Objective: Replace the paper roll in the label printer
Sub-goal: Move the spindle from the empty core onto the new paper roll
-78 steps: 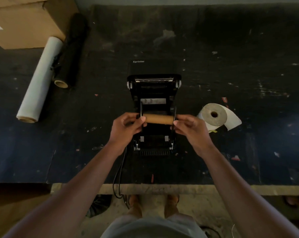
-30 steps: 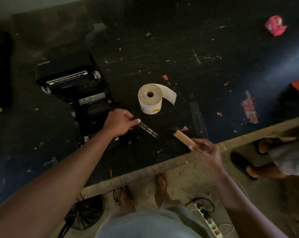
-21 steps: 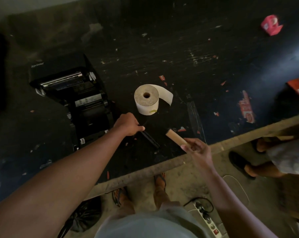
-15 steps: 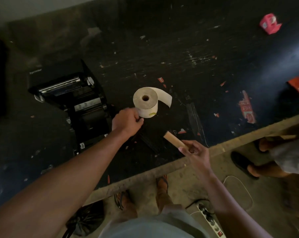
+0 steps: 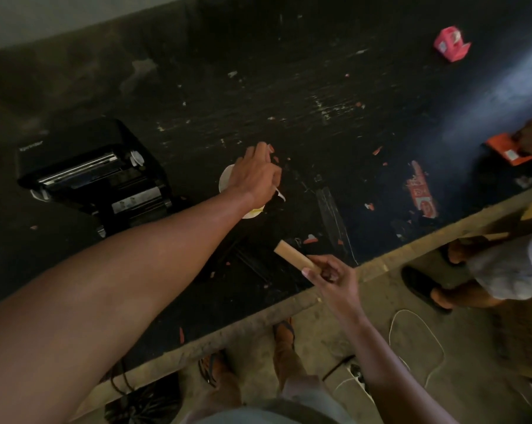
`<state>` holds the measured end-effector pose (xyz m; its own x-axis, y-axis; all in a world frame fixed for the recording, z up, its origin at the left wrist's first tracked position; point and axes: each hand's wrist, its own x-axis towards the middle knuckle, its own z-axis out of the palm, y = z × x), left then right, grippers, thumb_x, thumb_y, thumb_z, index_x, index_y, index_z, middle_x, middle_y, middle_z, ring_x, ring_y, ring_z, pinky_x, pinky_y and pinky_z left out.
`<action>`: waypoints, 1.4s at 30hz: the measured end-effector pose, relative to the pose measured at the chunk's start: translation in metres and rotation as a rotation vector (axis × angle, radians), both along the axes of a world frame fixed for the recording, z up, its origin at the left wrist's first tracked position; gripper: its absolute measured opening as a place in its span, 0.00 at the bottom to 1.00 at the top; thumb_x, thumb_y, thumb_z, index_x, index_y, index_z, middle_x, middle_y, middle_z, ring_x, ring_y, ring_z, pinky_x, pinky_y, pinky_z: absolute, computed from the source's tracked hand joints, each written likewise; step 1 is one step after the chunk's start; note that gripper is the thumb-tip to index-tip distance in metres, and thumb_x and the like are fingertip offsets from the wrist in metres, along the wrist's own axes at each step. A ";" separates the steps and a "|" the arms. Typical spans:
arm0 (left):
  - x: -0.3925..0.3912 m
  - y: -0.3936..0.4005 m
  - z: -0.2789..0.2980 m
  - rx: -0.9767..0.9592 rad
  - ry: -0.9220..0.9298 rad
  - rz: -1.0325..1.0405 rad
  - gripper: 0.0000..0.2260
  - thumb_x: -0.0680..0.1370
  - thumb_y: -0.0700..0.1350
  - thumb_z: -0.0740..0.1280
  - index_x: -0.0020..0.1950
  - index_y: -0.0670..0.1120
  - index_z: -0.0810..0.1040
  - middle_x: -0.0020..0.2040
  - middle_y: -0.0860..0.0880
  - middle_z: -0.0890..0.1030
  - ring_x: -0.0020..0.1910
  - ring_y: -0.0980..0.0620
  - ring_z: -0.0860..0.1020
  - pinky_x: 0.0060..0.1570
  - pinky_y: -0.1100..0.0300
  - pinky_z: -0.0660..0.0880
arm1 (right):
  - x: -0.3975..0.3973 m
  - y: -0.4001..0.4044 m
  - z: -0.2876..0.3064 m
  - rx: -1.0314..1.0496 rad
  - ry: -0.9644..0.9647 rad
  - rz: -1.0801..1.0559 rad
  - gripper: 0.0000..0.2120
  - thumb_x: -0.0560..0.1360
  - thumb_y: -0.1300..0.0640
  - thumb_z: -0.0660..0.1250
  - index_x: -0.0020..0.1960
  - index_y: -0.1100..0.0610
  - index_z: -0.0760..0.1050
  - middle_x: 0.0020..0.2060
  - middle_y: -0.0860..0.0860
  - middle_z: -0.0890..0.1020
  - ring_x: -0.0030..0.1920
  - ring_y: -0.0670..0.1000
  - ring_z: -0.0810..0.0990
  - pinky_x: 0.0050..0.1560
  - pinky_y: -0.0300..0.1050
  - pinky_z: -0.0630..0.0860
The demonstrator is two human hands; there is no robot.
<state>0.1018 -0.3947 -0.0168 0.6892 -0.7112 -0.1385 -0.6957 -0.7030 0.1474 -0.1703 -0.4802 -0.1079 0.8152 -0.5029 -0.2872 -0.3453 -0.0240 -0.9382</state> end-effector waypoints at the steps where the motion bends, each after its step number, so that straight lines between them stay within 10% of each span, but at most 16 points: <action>1: -0.002 0.004 -0.001 -0.016 -0.007 -0.010 0.05 0.78 0.49 0.75 0.53 0.55 0.85 0.65 0.46 0.70 0.62 0.45 0.72 0.60 0.48 0.75 | -0.001 0.000 -0.001 0.003 -0.004 -0.004 0.13 0.74 0.60 0.78 0.58 0.58 0.84 0.52 0.51 0.87 0.52 0.46 0.86 0.49 0.39 0.82; 16: -0.014 0.040 -0.015 -0.050 -0.013 0.052 0.12 0.78 0.55 0.74 0.59 0.55 0.81 0.65 0.46 0.73 0.65 0.44 0.74 0.60 0.46 0.77 | 0.004 0.010 -0.010 -0.121 0.124 0.009 0.14 0.75 0.55 0.78 0.60 0.51 0.84 0.51 0.45 0.85 0.51 0.45 0.84 0.50 0.42 0.81; 21: -0.014 0.043 -0.017 -0.025 -0.062 0.236 0.28 0.73 0.58 0.77 0.67 0.51 0.71 0.65 0.44 0.77 0.63 0.42 0.78 0.59 0.44 0.76 | 0.012 0.029 -0.018 -0.357 0.216 0.061 0.18 0.75 0.51 0.77 0.63 0.47 0.80 0.52 0.42 0.79 0.50 0.44 0.77 0.48 0.38 0.73; 32: 0.003 0.048 -0.023 0.008 0.182 0.454 0.25 0.68 0.65 0.79 0.59 0.52 0.85 0.69 0.45 0.72 0.59 0.42 0.79 0.46 0.53 0.72 | 0.028 0.046 -0.014 -0.654 0.250 0.202 0.23 0.74 0.42 0.75 0.66 0.48 0.77 0.62 0.50 0.77 0.59 0.50 0.75 0.53 0.47 0.73; 38: 0.017 0.051 -0.016 -0.334 0.385 0.730 0.13 0.70 0.61 0.78 0.37 0.55 0.82 0.47 0.57 0.79 0.52 0.51 0.81 0.41 0.57 0.78 | 0.063 0.042 0.022 -0.542 0.088 0.135 0.14 0.79 0.49 0.71 0.63 0.51 0.80 0.57 0.48 0.80 0.59 0.47 0.77 0.60 0.49 0.74; 42: 0.007 0.064 0.007 -0.691 0.730 1.070 0.12 0.70 0.59 0.79 0.43 0.58 0.78 0.54 0.51 0.82 0.49 0.53 0.81 0.38 0.54 0.84 | 0.095 0.043 0.047 -0.538 -0.020 0.089 0.13 0.80 0.49 0.70 0.62 0.51 0.81 0.54 0.47 0.80 0.54 0.46 0.77 0.57 0.48 0.75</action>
